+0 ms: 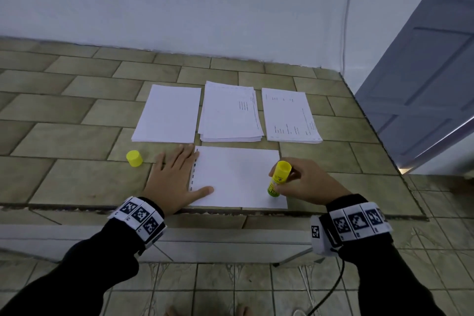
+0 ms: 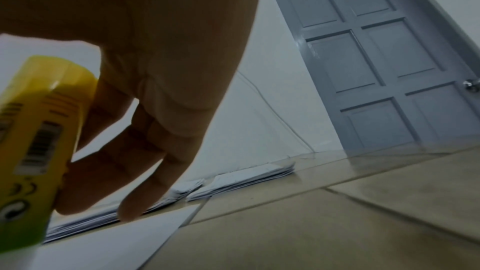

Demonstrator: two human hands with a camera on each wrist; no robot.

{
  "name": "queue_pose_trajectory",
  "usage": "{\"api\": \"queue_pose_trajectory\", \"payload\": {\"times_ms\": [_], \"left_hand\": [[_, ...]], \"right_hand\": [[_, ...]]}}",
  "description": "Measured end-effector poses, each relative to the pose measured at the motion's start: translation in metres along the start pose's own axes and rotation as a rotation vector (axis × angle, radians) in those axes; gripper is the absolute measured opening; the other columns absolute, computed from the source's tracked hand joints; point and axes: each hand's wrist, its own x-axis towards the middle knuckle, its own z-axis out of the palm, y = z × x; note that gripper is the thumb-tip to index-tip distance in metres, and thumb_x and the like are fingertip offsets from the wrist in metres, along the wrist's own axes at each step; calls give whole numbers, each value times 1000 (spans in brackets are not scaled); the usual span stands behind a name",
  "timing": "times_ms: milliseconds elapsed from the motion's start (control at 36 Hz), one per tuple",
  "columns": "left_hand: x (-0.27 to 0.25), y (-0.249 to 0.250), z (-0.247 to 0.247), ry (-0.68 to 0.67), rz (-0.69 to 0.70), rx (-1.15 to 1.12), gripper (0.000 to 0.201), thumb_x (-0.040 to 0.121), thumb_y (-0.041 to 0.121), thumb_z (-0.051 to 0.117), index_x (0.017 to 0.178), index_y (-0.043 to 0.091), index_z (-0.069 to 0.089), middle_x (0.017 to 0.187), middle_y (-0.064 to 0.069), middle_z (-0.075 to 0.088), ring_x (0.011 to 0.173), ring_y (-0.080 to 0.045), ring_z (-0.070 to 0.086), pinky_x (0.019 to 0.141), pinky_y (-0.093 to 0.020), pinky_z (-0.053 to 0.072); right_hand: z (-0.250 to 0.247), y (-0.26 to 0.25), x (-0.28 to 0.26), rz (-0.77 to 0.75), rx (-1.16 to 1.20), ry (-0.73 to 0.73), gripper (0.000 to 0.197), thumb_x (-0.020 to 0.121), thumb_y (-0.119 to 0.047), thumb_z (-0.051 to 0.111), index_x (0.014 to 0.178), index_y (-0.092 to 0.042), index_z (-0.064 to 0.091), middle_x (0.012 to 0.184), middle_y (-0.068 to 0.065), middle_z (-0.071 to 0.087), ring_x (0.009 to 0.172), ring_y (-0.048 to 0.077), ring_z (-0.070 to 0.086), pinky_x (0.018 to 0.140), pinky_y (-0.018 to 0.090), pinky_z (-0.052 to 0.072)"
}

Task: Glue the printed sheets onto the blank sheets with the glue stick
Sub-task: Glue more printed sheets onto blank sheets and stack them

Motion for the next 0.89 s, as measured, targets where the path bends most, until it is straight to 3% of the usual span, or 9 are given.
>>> {"api": "queue_pose_trajectory", "payload": {"times_ms": [56, 139, 278, 417, 556, 639, 722, 889], "left_hand": [[1, 0, 1, -3, 3, 1, 122, 62, 96, -8, 156, 22, 12, 164, 3, 3, 151, -15, 0, 121, -50, 3], [1, -1, 2, 6, 9, -22, 121, 64, 96, -5, 156, 21, 15, 164, 3, 6, 151, -16, 3, 120, -51, 5], [1, 1, 0, -33, -7, 18, 124, 58, 96, -14, 157, 23, 6, 164, 5, -3, 151, -14, -5, 121, -49, 1], [0, 2, -3, -35, -17, 35, 127, 56, 95, -18, 156, 22, 7, 164, 4, -1, 151, -15, -4, 121, -48, 2], [0, 3, -4, -35, -19, 36, 128, 55, 94, -18, 156, 21, 7, 164, 3, 0, 151, -16, -3, 121, -49, 4], [0, 3, -4, -42, -22, 37, 128, 54, 95, -18, 156, 21, 4, 164, 3, -3, 151, -16, -5, 121, -49, 3], [0, 1, -3, -53, -20, 56, 127, 54, 94, -19, 156, 22, 2, 164, 4, -5, 151, -15, -6, 121, -49, 3], [0, -1, 0, -31, -9, 10, 125, 58, 96, -12, 157, 21, 6, 164, 4, -1, 151, -16, -3, 121, -49, 3]], "right_hand": [[-3, 1, 5, -4, -17, 24, 19, 74, -10, 76, 90, -19, 70, 85, -8, 71, 81, 8, 65, 71, 13, 50], [-9, 3, 18, -26, -66, 58, 18, 75, -16, 76, 90, -23, 70, 89, -5, 72, 82, 6, 65, 72, 14, 50], [-21, 7, 45, -44, -170, 100, 9, 78, -12, 73, 82, -13, 65, 89, 0, 71, 85, 15, 66, 77, 32, 55], [-25, 11, 66, -1, -188, 175, 15, 81, -16, 73, 91, -9, 65, 92, 2, 70, 82, 11, 65, 72, 16, 49], [-22, 11, 72, 26, -220, 239, 19, 81, -18, 74, 94, -10, 64, 96, 3, 68, 81, 12, 63, 71, 16, 46], [-24, 10, 67, 40, -230, 251, 31, 79, -19, 77, 105, -13, 60, 94, 0, 66, 81, 14, 62, 66, 13, 44], [-33, 9, 58, 113, -312, 233, 40, 78, -28, 78, 111, -20, 57, 90, -1, 61, 77, 13, 57, 63, 20, 43], [-42, 14, 41, 282, -655, 126, 39, 82, -26, 72, 117, -16, 60, 107, 4, 65, 90, 17, 58, 77, 28, 48]]}}
